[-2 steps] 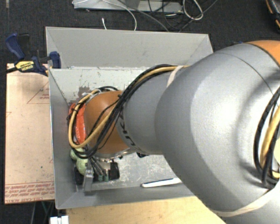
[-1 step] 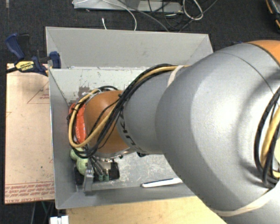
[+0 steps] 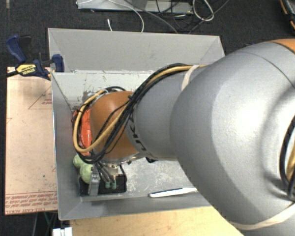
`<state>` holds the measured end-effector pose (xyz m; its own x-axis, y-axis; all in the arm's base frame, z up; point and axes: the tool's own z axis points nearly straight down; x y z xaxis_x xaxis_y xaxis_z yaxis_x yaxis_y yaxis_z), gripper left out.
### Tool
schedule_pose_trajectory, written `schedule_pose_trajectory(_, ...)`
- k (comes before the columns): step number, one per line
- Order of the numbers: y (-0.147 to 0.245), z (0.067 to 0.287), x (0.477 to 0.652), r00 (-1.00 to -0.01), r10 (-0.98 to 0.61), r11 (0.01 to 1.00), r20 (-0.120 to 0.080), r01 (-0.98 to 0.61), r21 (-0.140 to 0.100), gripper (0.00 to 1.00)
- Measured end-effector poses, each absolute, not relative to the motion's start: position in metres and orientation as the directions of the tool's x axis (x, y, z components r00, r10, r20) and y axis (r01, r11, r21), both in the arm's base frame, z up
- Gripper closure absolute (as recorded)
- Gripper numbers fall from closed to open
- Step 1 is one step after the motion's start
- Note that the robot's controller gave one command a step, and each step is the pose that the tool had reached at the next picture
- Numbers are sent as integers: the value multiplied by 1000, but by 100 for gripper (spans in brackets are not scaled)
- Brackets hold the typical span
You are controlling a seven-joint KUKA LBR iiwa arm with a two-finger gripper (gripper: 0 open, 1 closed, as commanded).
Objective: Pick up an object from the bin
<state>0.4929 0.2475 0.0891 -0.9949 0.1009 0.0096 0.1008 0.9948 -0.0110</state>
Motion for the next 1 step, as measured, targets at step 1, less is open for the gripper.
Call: schedule_pose_trajectory(1, 249, 122, 491, -995, 98, 995, 13, 98, -11, 100)
